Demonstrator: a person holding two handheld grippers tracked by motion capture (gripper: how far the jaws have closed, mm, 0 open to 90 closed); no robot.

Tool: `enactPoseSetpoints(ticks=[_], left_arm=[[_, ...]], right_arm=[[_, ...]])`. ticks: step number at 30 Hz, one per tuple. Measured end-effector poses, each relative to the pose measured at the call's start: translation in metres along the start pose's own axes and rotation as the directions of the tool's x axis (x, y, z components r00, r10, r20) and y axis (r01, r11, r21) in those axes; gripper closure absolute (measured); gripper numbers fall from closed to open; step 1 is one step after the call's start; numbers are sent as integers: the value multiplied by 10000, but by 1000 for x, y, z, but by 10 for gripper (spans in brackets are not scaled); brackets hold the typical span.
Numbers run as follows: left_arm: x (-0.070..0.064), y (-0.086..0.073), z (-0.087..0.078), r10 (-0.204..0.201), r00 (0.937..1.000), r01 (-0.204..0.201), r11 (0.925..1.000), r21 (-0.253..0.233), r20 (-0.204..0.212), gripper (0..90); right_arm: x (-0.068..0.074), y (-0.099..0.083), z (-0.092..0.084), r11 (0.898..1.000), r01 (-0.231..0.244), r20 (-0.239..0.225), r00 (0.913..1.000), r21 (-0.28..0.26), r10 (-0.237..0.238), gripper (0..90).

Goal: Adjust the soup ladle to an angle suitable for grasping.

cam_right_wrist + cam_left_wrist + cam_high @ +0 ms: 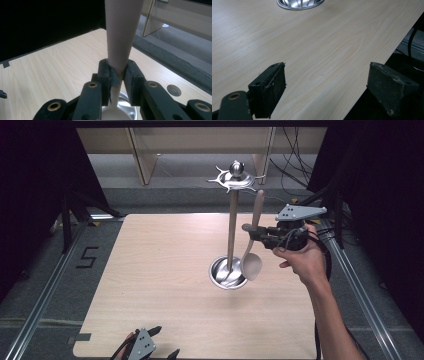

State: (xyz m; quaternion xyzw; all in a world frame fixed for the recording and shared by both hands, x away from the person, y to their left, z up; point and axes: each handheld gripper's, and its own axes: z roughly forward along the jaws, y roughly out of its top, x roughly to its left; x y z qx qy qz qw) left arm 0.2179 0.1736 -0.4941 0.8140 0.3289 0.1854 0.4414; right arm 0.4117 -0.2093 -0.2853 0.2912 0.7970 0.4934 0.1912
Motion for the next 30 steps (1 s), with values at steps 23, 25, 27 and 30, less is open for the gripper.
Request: enactPoseSetpoints(ticks=[23, 25, 27, 30], left_arm=[[-2, 0, 1, -146, 9998, 147, 9999, -72, 148, 147], [-2, 0, 1, -138, 9998, 138, 9999, -24, 169, 147], [-2, 0, 1, -149, 9997, 150, 9999, -70, 197, 147], [-3, 0, 1, -200, 9996, 201, 9998, -71, 188, 147]], right_arm=[[-1, 8, 4, 9991, 23, 283, 9996, 415, -35, 770], [0, 9, 5, 9996, -20, 364, 9993, 291, 10, 770], [0, 10, 5, 9985, 15, 255, 9997, 542, -29, 770], [1, 11, 6, 9981, 83, 378, 9992, 605, -106, 769]])
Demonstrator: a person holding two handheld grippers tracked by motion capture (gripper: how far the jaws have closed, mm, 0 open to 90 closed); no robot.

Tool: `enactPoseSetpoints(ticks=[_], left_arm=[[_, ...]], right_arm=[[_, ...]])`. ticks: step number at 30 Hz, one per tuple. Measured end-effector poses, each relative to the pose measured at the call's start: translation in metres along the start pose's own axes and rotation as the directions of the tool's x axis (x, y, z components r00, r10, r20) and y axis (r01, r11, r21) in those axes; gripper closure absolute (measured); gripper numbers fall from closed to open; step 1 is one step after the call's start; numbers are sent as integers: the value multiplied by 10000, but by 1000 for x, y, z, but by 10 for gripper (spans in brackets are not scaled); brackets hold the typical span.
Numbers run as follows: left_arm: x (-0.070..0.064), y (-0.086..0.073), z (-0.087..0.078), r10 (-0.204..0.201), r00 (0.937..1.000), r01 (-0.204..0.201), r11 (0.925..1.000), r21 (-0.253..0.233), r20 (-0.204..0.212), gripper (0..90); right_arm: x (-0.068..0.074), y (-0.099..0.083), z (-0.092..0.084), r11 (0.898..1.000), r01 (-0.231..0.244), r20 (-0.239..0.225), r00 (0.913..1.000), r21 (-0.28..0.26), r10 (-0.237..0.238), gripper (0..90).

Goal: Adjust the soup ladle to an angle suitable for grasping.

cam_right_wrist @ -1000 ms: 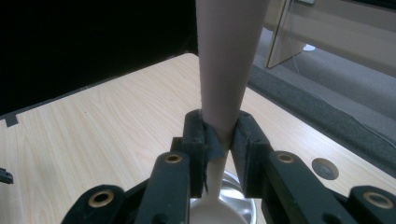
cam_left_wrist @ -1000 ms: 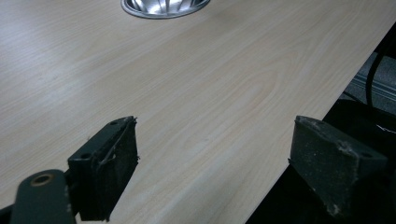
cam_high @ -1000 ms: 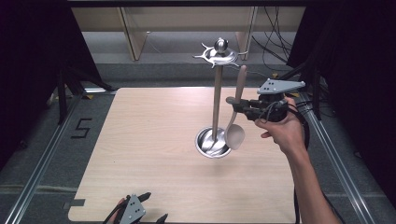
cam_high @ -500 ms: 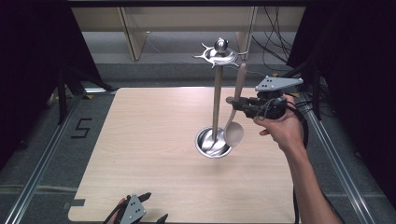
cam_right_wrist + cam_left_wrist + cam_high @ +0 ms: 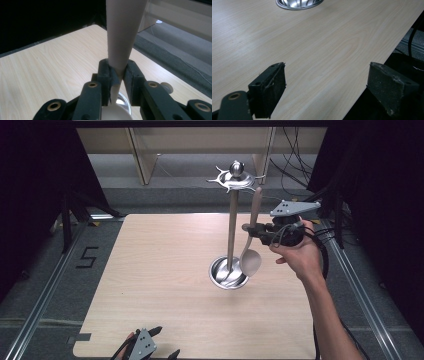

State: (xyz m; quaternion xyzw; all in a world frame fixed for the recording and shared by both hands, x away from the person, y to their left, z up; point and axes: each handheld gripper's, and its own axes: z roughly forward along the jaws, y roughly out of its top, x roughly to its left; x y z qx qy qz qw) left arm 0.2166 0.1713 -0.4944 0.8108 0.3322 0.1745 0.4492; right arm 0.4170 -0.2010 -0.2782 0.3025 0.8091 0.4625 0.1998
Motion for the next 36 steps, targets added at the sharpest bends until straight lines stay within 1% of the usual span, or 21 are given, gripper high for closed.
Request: enactPoseSetpoints(ticks=[4, 6, 7, 8, 10, 11, 13, 14, 16, 18, 22, 23, 25, 26, 27, 30, 31, 33, 34, 35, 36], left_arm=[[1, 0, 0, 79, 10000, -78, 10000, 56, -12, 147], [0, 0, 0, 16, 10000, -16, 10000, 10, 3, 147], [0, 0, 0, 18, 10000, -18, 10000, 2, 15, 147], [0, 0, 0, 45, 10000, -45, 10000, 2, 15, 147], [0, 0, 0, 42, 10000, -42, 10000, 28, -4, 147], [0, 0, 0, 8, 10000, -8, 10000, -4, 6, 147], [0, 0, 0, 102, 9999, -102, 9999, 7, 10, 147], [0, 0, 0, 17, 10000, -17, 10000, -8, 7, 147], [0, 0, 0, 20, 10000, -20, 10000, 7, 0, 147], [0, 0, -1, 100, 9999, -100, 9999, -10, -20, 147], [0, 0, 0, 73, 10000, -73, 10000, 0, -27, 147], [0, 0, 0, 97, 10000, -97, 10000, 0, -25, 147], [1, 0, 0, 211, 9997, -211, 9998, 23, -92, 147], [1, 0, -1, 248, 9996, -248, 9997, 44, -123, 147], [1, 0, 0, 140, 9999, -141, 9998, -109, -90, 147], [0, 0, -1, 92, 10000, -92, 10000, -15, -31, 147], [0, 1, -1, 103, 9999, -103, 9999, 23, -15, 147], [0, 1, 0, 92, 9999, -92, 9999, -62, -70, 147], [1, 1, -1, 170, 9998, -170, 9999, 9, -86, 147], [1, 1, 0, 163, 9998, -163, 9999, -25, -90, 147], [1, 0, 0, 137, 9999, -139, 9998, -120, -95, 147]], right_arm=[[0, 1, 1, 10000, 67, 67, 10000, 51, -67, 769], [1, 0, 3, 9998, 116, 323, 9994, -131, -111, 769], [0, 1, 1, 9998, 209, 301, 9993, 43, -210, 769], [2, 1, 1, 9999, 69, 314, 9995, 108, -72, 769], [1, 1, 2, 9996, 265, 335, 9991, -5, -265, 768], [2, -1, 2, 10000, 57, 372, 9993, -30, -55, 768], [0, -2, 2, 9996, 248, 356, 9991, -139, -243, 767], [1, -2, 0, 9999, 121, 456, 9989, -115, -115, 765], [1, -3, 1, 9998, -31, 401, 9992, -191, 39, 762], [0, -6, 0, 9986, 6, 375, 9993, -520, 13, 756], [1, -8, -3, 9981, 140, 401, 9991, -604, -116, 738], [3, -9, -2, 9972, -79, 433, 9990, -750, 112, 731], [2, -9, -4, 9962, 324, 401, 9988, -807, -292, 716], [2, -9, -5, 9966, 296, 347, 9990, -764, -270, 706], [3, -9, -5, 9966, 70, 337, 9994, -819, -43, 703], [4, -11, -6, 9961, 358, 395, 9987, -812, -326, 697], [7, -12, -7, 9964, 199, 249, 9995, -827, -179, 672], [7, -12, -7, 9960, 207, 220, 9996, -870, -189, 666], [7, -13, -8, 9956, 384, 344, 9988, -852, -356, 658], [8, -13, -10, 9945, 373, 527, 9981, -983, -322, 643], [11, -13, -11, 9959, 118, 381, 9992, -899, -84, 638]])
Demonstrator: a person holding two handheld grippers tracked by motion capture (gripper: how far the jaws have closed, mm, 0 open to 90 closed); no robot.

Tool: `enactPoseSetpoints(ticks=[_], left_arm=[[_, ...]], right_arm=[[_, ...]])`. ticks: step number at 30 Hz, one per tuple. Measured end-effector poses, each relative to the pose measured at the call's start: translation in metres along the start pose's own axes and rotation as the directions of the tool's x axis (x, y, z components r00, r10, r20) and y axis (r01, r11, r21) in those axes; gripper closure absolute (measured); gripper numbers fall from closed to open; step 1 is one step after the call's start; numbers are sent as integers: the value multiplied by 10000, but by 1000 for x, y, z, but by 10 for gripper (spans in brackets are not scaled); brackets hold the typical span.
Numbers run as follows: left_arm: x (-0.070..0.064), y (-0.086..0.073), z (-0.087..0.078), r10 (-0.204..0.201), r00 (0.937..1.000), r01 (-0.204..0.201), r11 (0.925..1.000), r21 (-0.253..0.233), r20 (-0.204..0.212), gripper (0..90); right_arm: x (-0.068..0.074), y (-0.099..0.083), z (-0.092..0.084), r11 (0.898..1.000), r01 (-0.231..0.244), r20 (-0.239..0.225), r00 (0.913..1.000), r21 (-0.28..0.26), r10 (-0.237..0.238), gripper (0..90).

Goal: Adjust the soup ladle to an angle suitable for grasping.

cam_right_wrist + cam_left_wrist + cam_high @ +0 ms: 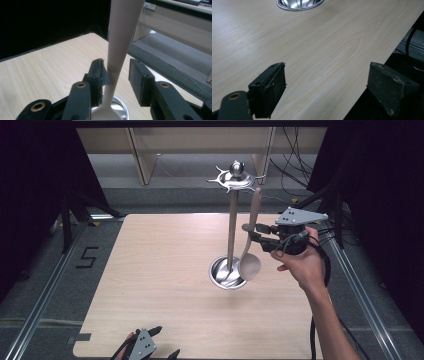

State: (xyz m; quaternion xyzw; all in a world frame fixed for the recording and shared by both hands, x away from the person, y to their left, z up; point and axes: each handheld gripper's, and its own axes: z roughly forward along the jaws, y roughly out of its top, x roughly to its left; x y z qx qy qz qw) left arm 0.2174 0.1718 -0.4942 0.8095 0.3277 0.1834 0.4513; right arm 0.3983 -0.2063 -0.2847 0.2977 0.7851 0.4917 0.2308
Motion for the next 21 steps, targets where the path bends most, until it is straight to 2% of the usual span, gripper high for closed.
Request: enactPoseSetpoints(ticks=[1, 2, 4, 5, 6, 7, 8, 9, 11, 12, 13, 15, 16, 19, 20, 21], left_arm=[[0, 0, -1, -28, 10000, 28, 10000, 54, -13, 147], [0, 0, -1, -37, 10000, 37, 10000, 45, -8, 147], [0, 0, 0, -30, 10000, 30, 10000, 6, 34, 147], [2, 0, -1, 235, 9997, -234, 9994, 252, -12, 147], [1, 1, -2, 235, 9997, -235, 9995, 215, -22, 147], [1, 1, -2, 222, 9998, -222, 9995, 227, -21, 147], [2, 0, -2, 242, 9997, -241, 9994, 266, -30, 147], [0, 0, -1, 65, 10000, -65, 9999, 77, 9, 147], [0, 0, -1, 83, 10000, -83, 9999, 123, 12, 147], [1, 0, -1, 125, 9999, -126, 9998, 150, 8, 147], [0, 0, -1, 20, 10000, -20, 9999, 160, 16, 147], [-1, 0, 0, -149, 9998, 149, 9999, 43, 91, 147], [0, 0, 0, -61, 9999, 59, 9998, 172, 129, 147], [0, 0, -1, 22, 10000, -22, 9999, 106, 47, 147], [2, 1, -1, 333, 9994, -333, 9994, 136, 40, 147], [2, 1, -1, 329, 9995, -330, 9993, 149, 35, 147]], right_arm=[[0, 0, -2, 9997, 188, -14, 9998, -131, -188, 635], [0, 0, -3, 9998, 166, -118, 9998, -140, -167, 627], [4, -1, -6, 9997, -5, -18, 10000, -239, 4, 608], [3, -1, -7, 9993, 193, -2, 9998, -312, -193, 602], [4, -1, -8, 9997, 91, 26, 10000, -216, -91, 596], [6, -3, -9, 9993, -131, 137, 9998, -339, 136, 593], [4, -4, -9, 9993, -18, 18, 10000, -368, 19, 594], [3, -5, -10, 9990, 14, 6, 10000, -436, -14, 592], [4, -6, -12, 9992, -76, 35, 10000, -390, 77, 590], [2, -7, -13, 9989, 57, 92, 9999, -467, -53, 590], [3, -8, -13, 9985, -99, 15, 9999, -538, 100, 591], [2, -9, -16, 9984, -81, 88, 9999, -553, 86, 593], [2, -10, -16, 9974, -46, 248, 9997, -714, 64, 595], [1, -13, -20, 9969, 14, 213, 9998, -789, 3, 602], [1, -13, -21, 9969, -97, 64, 9999, -779, 102, 603], [2, -15, -24, 9970, -221, 93, 9997, -744, 229, 603]])
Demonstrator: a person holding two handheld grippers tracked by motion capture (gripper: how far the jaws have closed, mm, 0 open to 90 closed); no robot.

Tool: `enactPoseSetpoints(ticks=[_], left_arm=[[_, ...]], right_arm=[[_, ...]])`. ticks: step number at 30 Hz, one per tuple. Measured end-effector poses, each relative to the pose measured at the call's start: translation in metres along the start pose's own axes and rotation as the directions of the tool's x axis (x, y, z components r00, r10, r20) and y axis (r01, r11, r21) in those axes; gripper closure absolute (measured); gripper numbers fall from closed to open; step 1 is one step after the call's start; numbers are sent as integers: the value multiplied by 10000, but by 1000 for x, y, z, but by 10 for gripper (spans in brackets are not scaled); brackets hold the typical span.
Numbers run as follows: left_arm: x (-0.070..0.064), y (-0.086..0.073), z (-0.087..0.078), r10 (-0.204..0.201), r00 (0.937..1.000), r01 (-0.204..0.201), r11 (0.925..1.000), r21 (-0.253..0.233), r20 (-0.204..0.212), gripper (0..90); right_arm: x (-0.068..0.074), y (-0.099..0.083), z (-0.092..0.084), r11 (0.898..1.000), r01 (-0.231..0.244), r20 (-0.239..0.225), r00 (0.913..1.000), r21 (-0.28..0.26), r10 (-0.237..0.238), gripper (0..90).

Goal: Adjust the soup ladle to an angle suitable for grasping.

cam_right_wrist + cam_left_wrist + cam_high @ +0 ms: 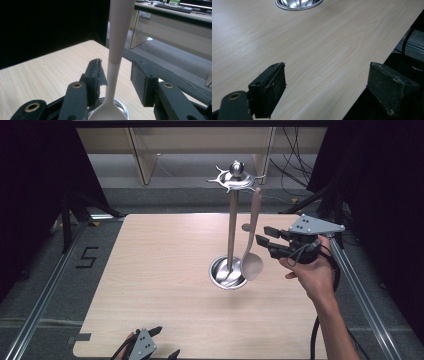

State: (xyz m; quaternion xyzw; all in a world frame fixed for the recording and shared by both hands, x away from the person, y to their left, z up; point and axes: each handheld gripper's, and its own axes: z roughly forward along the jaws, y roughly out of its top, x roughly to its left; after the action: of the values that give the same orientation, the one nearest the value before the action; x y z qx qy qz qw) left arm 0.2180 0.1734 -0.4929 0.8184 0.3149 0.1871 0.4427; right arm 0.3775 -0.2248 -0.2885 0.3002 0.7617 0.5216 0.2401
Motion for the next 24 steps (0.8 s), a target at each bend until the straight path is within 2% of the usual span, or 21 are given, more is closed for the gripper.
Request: enactPoseSetpoints(ticks=[2, 3, 4, 6, 7, 8, 9, 11, 14, 15, 16, 18, 19, 21, 22, 24], left_arm=[[0, 0, 0, -39, 10000, 39, 10000, -34, 15, 147], [0, 0, 0, -42, 10000, 42, 10000, -39, 5, 147], [0, 0, 0, -49, 10000, 49, 10000, -40, 7, 147], [0, 0, 0, -47, 10000, 47, 10000, 14, 62, 147], [0, 0, 0, -32, 10000, 32, 10000, -21, 30, 147], [-2, -1, 1, -382, 9993, 382, 9993, -22, 30, 147], [-2, -1, 1, -370, 9993, 370, 9993, -11, 31, 147], [-2, 0, 1, -361, 9993, 361, 9993, 40, 55, 147], [0, 0, 0, 18, 10000, -18, 10000, -12, -53, 147], [0, 0, 0, -17, 10000, 17, 10000, -29, -53, 147], [-2, -1, 1, -356, 9993, 356, 9994, -51, -59, 147], [-1, -1, 1, -298, 9996, 297, 9995, 98, 18, 147], [-1, -1, 1, -314, 9995, 314, 9995, -7, -41, 147], [-1, 0, 0, -231, 9997, 231, 9997, 32, 27, 147], [-1, 0, 0, -172, 9998, 172, 9998, 21, -50, 147], [-1, 0, 0, -229, 9997, 229, 9997, 1, -45, 147]], right_arm=[[-2, -2, -3, 9995, 286, -6, 9996, -164, -286, 597], [0, -4, -5, 9998, 32, -88, 10000, -173, -33, 593], [0, -6, -6, 9998, 65, -156, 9999, -183, -68, 589], [0, -11, -9, 9992, 240, 19, 9997, -333, -239, 585], [2, -14, -11, 9996, -6, -115, 9999, -281, 2, 578], [2, -17, -12, 9997, 29, -61, 10000, -229, -30, 567], [1, -20, -13, 9992, 152, 136, 9998, -383, -147, 560], [0, -25, -14, 9993, 211, 139, 9997, -293, -207, 542], [3, -35, -15, 9993, -308, 128, 9994, -199, 311, 516], [0, -37, -14, 9996, 37, 73, 10000, -277, -35, 516], [0, -40, -14, 9997, -168, 72, 9998, -198, 170, 514], [0, -46, -14, 9992, -341, -9, 9994, -216, 341, 509], [0, -49, -14, 9990, -438, 95, 9990, -114, 439, 500], [-2, -52, -14, 9999, -167, 249, 9995, -39, 168, 491], [0, -54, -14, 9988, -476, 277, 9985, -92, 478, 484], [-1, -56, -16, 9995, -287, 111, 9995, 98, 286, 477]])
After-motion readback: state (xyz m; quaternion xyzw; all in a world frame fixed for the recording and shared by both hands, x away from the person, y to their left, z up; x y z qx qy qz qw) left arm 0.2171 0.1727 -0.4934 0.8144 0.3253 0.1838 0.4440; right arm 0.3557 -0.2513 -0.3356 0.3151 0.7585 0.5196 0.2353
